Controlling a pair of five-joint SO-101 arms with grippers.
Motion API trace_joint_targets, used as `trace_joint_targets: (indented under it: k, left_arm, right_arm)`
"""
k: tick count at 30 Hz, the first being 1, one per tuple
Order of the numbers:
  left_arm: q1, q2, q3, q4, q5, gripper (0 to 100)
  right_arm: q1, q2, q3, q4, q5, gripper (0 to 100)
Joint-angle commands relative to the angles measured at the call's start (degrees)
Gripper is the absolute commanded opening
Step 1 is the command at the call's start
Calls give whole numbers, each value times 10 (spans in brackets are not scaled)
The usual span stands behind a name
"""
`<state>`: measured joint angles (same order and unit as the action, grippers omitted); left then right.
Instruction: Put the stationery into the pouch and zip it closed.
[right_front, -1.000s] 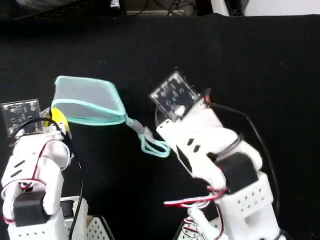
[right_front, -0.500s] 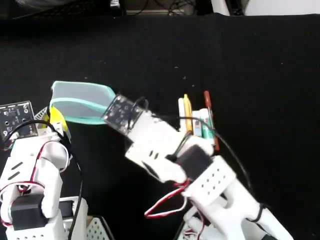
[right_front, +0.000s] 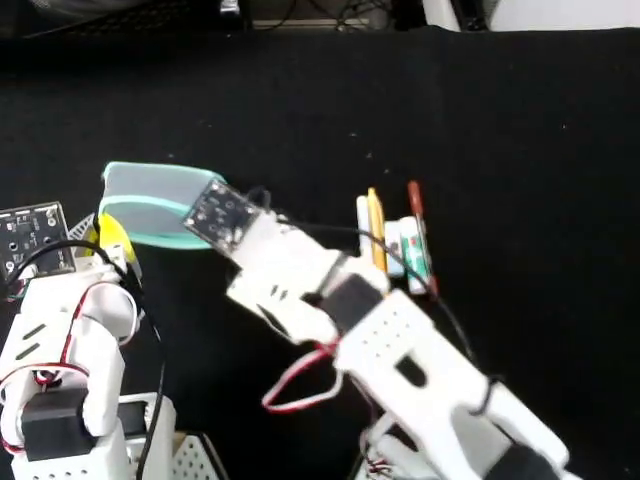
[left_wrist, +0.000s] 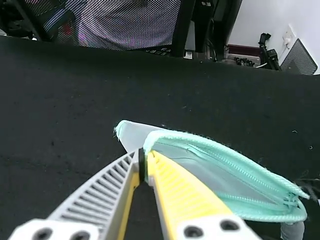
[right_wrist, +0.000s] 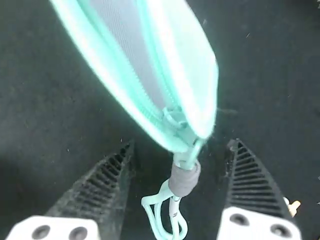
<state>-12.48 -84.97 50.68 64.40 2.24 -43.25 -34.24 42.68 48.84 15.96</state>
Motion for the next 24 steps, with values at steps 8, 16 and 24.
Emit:
trace_joint_targets:
  k: [8,16,24]
  left_arm:
    - [-6,2,4,2,4,32]
    - [42,2,8,24,4,33]
    - [80,3,-102,89,3,34]
  right_arm:
    - [0,118,-116,-13,10,119]
    - [40,43,-122,6,46,11]
    - [40,-97,-188,149,76,12]
